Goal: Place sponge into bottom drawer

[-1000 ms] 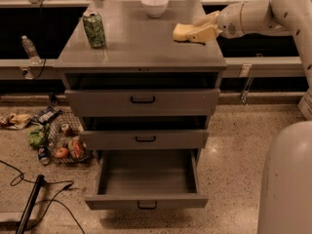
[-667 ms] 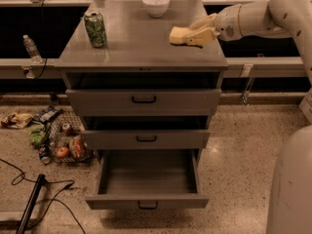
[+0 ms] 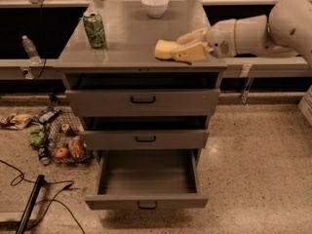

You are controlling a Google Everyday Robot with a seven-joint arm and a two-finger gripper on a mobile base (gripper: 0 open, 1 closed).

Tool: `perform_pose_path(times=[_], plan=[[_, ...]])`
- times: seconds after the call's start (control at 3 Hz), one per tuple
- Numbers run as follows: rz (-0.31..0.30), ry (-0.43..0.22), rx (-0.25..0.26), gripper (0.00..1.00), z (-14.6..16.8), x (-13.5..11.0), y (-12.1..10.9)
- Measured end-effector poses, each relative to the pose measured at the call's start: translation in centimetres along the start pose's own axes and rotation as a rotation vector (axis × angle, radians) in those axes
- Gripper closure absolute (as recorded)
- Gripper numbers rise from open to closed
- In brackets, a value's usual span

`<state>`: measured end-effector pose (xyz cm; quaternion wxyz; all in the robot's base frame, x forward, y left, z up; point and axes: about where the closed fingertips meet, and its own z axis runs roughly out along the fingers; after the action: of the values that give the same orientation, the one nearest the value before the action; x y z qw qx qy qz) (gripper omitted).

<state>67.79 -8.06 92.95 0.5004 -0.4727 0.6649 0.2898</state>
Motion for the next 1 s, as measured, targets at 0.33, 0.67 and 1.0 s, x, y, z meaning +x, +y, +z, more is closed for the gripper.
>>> perform_pose_path(times=[0.33, 0.67, 1.0], plan=[[0.066, 0.025, -0.061, 1.0, 1.1, 2.6, 5.1], [0.105, 0.058, -0.104, 1.0, 2.4, 6.6, 9.1], [0.105, 0.128, -0.124, 1.0, 5.1, 13.5, 13.0]])
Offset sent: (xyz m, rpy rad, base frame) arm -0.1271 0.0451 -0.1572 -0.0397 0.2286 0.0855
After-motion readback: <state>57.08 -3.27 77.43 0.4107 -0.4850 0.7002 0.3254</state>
